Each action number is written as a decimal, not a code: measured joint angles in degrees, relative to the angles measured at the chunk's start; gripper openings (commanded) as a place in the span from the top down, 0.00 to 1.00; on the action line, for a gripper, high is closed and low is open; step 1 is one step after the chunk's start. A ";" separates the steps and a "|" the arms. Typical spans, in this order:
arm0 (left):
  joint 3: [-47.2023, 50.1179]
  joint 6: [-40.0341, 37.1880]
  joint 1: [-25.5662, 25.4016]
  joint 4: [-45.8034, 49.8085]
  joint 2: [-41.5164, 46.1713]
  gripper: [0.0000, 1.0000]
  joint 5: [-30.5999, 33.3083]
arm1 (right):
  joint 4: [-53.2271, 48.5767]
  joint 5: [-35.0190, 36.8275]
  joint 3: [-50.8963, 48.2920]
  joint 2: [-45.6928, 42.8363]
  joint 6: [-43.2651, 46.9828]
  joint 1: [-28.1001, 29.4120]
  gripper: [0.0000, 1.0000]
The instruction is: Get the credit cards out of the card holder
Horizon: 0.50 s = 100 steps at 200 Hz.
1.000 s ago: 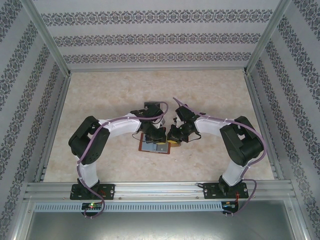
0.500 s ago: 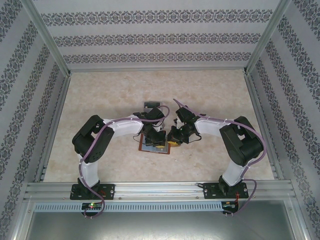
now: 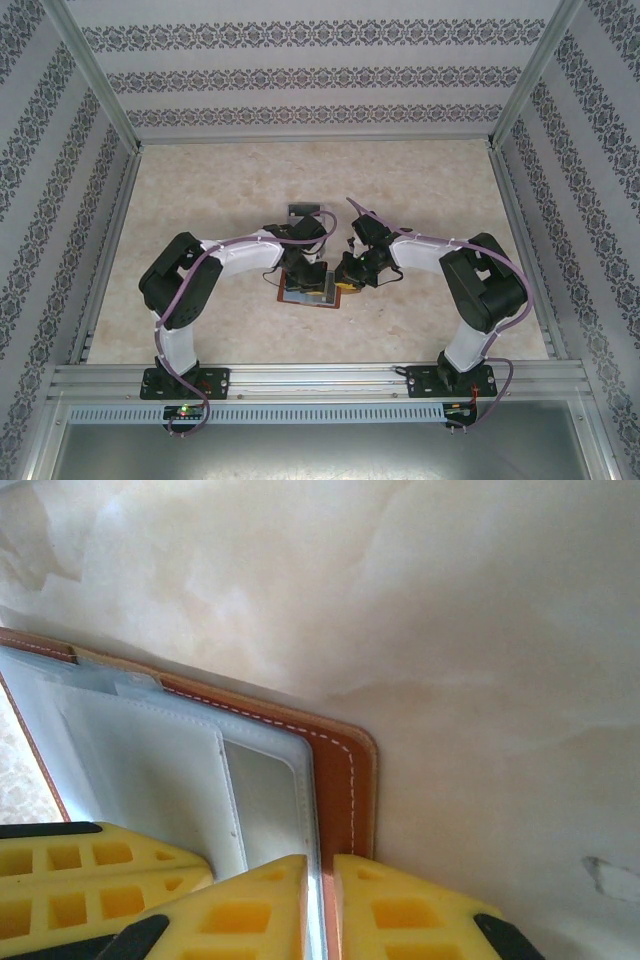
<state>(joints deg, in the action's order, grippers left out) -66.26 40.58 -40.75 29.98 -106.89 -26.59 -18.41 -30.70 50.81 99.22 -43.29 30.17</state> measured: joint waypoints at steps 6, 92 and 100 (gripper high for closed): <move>0.28 0.00 -0.02 0.00 0.17 1.00 0.04 | -0.20 0.09 0.00 -0.15 0.00 0.00 0.82; 2.84 0.33 0.37 -1.14 1.90 1.00 -0.59 | -0.42 0.13 1.55 -3.48 -2.01 1.22 0.69; 2.99 0.42 0.37 -1.36 1.97 1.00 -0.63 | -0.28 -0.04 2.08 -3.39 -2.10 1.53 0.68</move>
<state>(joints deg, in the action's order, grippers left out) -63.26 40.99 -40.38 28.62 -104.92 -27.22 -18.70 -30.74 52.88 95.83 -45.39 31.70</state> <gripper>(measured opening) 0.047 0.305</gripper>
